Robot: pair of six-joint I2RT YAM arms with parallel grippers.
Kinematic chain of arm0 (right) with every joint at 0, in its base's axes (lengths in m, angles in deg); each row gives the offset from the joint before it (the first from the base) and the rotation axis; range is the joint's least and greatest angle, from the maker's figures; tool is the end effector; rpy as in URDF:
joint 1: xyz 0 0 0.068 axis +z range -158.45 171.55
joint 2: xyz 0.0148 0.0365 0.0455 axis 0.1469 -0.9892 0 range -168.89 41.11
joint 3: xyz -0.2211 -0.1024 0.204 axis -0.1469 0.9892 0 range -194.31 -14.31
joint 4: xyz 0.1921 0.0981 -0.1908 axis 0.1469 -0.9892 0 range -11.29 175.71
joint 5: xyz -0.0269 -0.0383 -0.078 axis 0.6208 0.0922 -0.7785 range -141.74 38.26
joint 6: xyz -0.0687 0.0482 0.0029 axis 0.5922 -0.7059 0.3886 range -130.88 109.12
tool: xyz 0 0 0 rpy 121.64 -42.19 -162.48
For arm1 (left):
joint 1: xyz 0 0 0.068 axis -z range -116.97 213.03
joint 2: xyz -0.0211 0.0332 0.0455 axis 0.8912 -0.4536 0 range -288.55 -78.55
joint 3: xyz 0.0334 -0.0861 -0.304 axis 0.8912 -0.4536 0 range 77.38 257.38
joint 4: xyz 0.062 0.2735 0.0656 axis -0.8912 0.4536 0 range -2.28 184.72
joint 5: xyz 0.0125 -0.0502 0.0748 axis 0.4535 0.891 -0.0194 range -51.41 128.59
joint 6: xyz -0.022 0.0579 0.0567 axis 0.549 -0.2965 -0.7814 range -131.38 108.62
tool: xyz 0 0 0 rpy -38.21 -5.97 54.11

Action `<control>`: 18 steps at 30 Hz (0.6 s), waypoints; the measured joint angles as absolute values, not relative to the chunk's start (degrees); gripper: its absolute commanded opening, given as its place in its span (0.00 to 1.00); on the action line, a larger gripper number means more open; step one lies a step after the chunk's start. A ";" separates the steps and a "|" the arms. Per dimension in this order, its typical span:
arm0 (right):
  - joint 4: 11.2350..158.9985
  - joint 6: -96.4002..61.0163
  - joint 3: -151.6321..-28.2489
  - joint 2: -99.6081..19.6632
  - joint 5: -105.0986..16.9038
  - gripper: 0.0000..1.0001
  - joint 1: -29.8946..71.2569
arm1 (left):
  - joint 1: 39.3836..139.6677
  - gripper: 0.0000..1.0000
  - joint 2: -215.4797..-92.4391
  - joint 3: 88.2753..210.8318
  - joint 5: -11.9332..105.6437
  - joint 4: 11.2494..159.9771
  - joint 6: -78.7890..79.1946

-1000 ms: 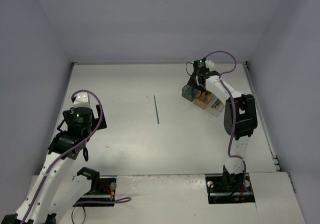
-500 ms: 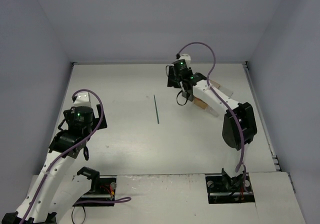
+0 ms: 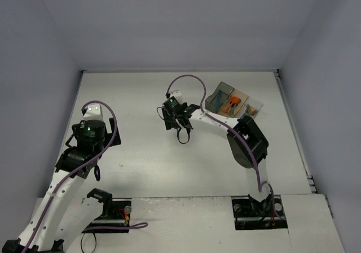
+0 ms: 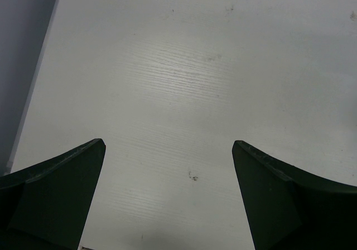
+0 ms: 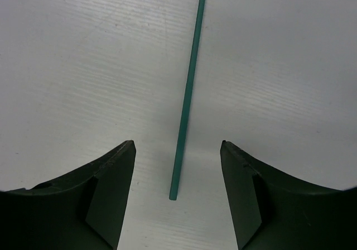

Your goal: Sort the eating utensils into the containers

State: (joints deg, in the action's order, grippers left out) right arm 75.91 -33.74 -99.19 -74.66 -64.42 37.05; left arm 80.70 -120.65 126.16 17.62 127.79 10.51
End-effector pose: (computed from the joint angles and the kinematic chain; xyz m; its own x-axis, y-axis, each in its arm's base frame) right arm 0.3835 0.3672 0.2091 -0.6461 -0.1166 -0.7543 -0.3560 0.9202 0.1627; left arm 0.1731 -0.0276 0.3343 -0.4861 -0.2104 -0.8482 -0.1966 0.9720 -0.1284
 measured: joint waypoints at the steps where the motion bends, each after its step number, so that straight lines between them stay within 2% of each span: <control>1: 75.89 -33.91 -99.19 -75.41 -64.41 0.57 37.12 | 80.70 0.97 -120.61 126.16 17.61 127.79 10.51; 15: 76.95 -36.22 -99.22 -80.15 -64.89 0.34 37.14 | 80.70 0.97 -120.42 126.16 17.64 127.79 10.51; 18: 77.88 -36.55 -99.39 -80.55 -64.87 0.23 37.14 | 80.70 0.97 -120.37 126.16 17.63 127.79 10.51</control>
